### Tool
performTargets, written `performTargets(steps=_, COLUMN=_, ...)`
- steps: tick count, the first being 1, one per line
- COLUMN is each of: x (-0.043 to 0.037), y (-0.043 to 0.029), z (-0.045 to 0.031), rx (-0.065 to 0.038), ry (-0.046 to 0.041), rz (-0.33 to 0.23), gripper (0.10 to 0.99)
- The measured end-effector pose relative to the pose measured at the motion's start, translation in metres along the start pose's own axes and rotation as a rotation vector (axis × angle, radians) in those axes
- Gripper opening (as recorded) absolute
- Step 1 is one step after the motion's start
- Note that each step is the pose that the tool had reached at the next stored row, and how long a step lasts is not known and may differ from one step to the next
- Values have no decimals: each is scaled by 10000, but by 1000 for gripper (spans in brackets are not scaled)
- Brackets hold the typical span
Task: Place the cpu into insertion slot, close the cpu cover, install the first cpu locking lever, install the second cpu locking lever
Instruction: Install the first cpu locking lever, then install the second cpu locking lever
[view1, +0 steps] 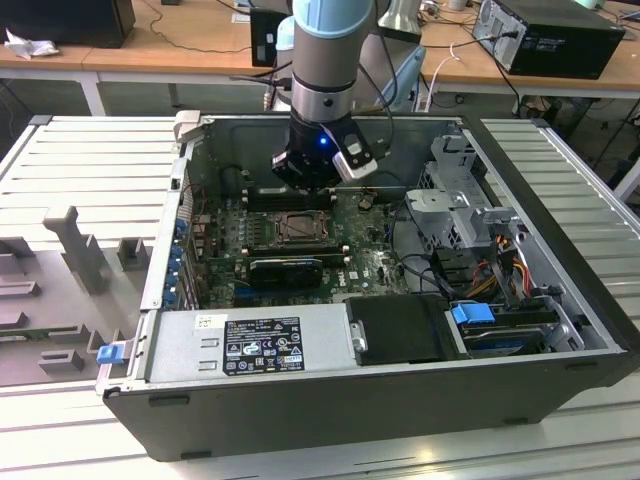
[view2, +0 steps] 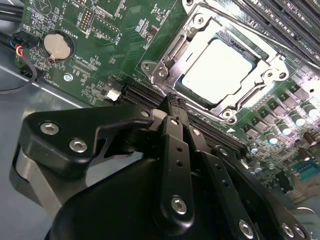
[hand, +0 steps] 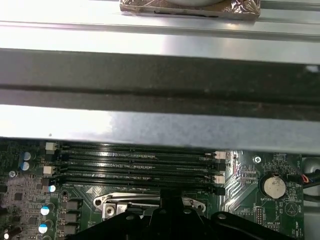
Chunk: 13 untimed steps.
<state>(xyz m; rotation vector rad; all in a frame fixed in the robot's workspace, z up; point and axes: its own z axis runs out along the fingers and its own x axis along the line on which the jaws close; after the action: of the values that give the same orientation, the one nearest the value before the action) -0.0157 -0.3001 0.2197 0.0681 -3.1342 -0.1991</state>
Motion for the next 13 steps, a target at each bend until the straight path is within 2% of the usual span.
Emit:
performTargets(steps=3, x=0, y=-17, z=-2, rx=1, ry=0, rz=-1, gripper=106)
performTargets(steps=6, x=4, y=-75, z=-10, rx=1, ry=0, rz=0, gripper=106)
performTargets(steps=13, x=4, y=-107, z=-11, rx=1, ry=1, rz=-1, gripper=106)
